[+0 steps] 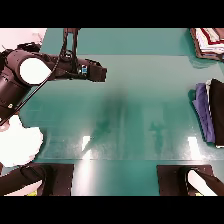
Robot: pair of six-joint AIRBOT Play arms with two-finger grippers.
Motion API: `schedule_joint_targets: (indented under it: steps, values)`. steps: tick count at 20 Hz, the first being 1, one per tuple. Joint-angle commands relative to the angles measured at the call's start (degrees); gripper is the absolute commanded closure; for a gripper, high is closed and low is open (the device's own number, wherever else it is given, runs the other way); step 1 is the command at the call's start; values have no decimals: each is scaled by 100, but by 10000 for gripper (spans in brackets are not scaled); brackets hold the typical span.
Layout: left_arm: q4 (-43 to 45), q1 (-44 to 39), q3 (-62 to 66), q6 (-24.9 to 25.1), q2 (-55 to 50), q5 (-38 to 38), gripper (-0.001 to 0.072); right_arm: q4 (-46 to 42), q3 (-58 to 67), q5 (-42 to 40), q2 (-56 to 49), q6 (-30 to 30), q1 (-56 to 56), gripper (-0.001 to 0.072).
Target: Fold the shirts.
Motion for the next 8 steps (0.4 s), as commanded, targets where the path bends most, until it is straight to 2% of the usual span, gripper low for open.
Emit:
schedule_joint_targets:
  steps: [1,2,8]
  values:
    - [0,-2,0,-2,-2,57,682,22,26,-365,-90,-7,1093,581]
    - [0,-2,0,-2,-2,57,682,24,26,-358,-129,-7,1217,697]
    - [0,-2,0,-2,-2,57,682,39,26,-310,-317,-7,1469,694]
